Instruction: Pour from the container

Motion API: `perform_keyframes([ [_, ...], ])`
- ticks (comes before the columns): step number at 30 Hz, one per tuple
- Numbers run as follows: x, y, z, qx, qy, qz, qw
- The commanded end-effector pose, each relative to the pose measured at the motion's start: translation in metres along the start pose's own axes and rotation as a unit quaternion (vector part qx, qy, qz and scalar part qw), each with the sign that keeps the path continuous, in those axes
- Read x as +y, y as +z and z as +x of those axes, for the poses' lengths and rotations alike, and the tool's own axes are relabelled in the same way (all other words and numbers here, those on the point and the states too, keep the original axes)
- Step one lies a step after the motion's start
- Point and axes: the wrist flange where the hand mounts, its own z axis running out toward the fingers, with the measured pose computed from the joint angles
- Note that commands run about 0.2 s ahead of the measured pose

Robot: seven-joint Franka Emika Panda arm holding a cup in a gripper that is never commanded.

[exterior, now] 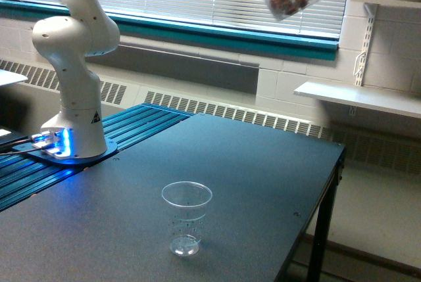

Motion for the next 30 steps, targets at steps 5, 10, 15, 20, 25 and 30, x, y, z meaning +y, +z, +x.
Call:
perform_keyframes([
  [5,0.074,0.005,-0.006,-0.016,0.110,-0.051,0.9926],
  [10,0.113,0.014,-0.014,-0.032,0.143,-0.092,0.9849],
  [15,0.144,0.023,-0.021,-0.039,0.173,-0.121,0.9766],
  [20,0.170,0.033,-0.033,-0.049,0.199,-0.144,0.9682],
  [25,0.191,0.048,-0.047,-0.068,0.214,-0.166,0.9602],
  [30,0.204,0.062,-0.058,-0.087,0.223,-0.174,0.9553],
])
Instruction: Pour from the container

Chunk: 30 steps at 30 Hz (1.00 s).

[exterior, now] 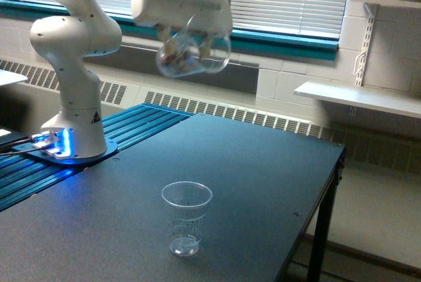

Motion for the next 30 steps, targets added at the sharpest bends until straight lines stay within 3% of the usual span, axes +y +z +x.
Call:
perform_keyframes([
  [1,0.012,0.023,-0.006,-0.021,0.025,-0.018,0.9993],
  [16,0.025,0.081,-0.031,-0.082,0.027,-0.056,0.9946],
  [30,0.042,0.114,-0.042,-0.136,0.065,-0.070,0.9860],
])
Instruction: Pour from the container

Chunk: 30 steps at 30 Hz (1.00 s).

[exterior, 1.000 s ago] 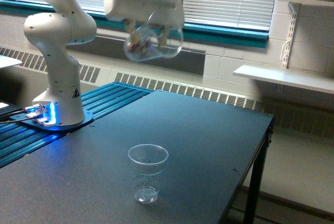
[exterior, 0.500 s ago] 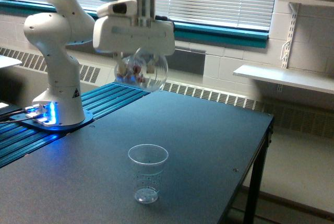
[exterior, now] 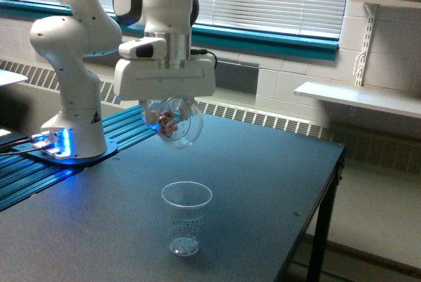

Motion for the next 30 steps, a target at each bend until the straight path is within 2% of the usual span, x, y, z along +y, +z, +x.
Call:
perform_keyframes([
  [1,0.001,0.008,0.001,-0.016,0.000,-0.005,0.9999],
  [11,-0.002,0.020,-0.001,-0.041,0.010,-0.019,0.9989],
  [17,-0.007,0.031,-0.005,-0.056,0.011,-0.052,0.9970],
  [22,-0.013,0.039,-0.007,-0.070,0.011,-0.066,0.9953],
  [30,-0.018,0.042,-0.005,-0.084,0.027,-0.070,0.9936],
])
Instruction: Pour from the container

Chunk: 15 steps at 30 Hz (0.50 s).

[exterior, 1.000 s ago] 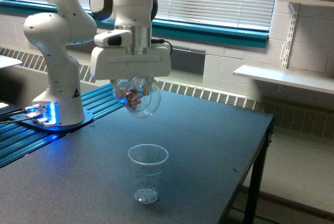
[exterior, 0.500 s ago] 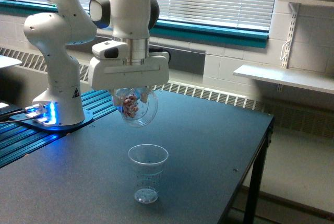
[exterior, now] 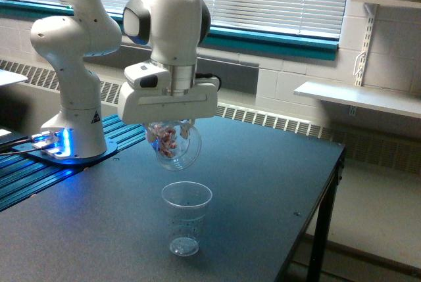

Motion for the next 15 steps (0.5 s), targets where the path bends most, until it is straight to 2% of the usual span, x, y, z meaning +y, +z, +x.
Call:
perform_keyframes([
  [1,-0.0058,-0.0030,-0.0001,-0.012,0.011,0.000,0.9999],
  [15,-0.0084,-0.0024,0.0030,-0.046,0.039,0.001,0.9982],
])
